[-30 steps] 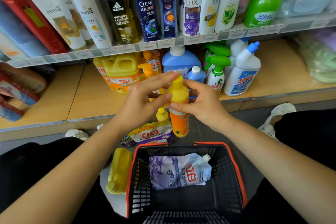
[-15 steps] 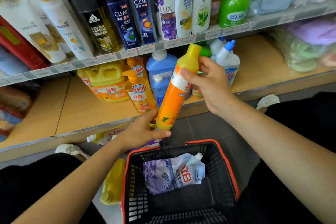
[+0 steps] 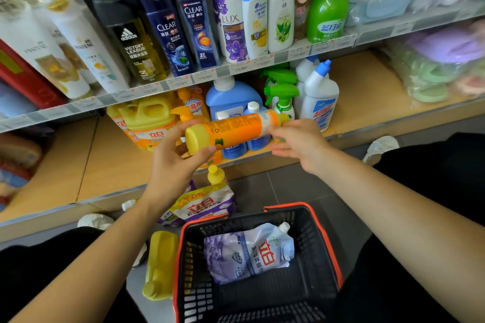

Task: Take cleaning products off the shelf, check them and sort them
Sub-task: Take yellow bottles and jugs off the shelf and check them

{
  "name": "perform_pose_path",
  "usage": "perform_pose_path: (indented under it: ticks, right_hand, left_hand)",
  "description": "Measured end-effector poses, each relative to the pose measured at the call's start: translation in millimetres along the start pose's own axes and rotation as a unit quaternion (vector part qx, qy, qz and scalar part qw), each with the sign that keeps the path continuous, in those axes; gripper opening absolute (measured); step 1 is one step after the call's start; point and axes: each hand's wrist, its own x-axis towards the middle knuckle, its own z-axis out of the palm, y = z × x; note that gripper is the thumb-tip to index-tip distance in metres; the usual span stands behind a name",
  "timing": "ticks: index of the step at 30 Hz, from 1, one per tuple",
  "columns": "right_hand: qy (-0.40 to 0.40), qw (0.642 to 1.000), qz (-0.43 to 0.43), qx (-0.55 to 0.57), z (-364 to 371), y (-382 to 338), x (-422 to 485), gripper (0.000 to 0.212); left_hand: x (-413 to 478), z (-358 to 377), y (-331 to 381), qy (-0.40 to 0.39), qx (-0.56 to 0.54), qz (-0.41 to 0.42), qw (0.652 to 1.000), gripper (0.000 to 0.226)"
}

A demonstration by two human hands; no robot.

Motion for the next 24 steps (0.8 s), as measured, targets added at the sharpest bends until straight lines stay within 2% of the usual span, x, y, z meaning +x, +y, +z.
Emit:
perform_pose_path:
  ticks: [3,5,8,11,13,17,20,24]
  right_hand:
    - [0.011,0.987,-0.102,-0.122,10,8,-5,0.021]
    - [-0.055,0.983,-0.138,-0.106,19,7,-12,0.015]
    - [-0.193,0.974,-0.112,-0.029,28,4,-22,0.009]
    - [-0.244,0.961,-0.126,-0.044,35,4,-29,0.013]
    - [-0.242,0.959,-0.137,-0.052,40,4,-34,0.022]
    - [-0.171,0.946,-0.227,-0.156,41,-1,-37,0.041]
    - [-0.128,0.946,-0.241,-0.176,41,0,-39,0.054]
    - [-0.133,0.956,-0.233,-0.115,38,-1,-38,0.037]
  left_hand:
    - [1,-2,6,0.013,0.095,0.083,0.992,0.052]
    - [-1,2,6,0.005,0.143,0.116,0.983,0.055]
    - [-6,7,3,-0.019,0.161,0.111,0.981,0.059]
    - [-11,9,3,-0.022,0.139,0.096,0.985,0.061]
    - [-13,10,5,-0.019,0.119,0.098,0.988,0.063]
    - [-15,16,11,-0.025,0.124,0.111,0.986,0.063]
    - [-16,22,15,-0.044,0.137,0.128,0.981,0.063]
    - [-16,23,16,-0.046,0.137,0.13,0.981,0.063]
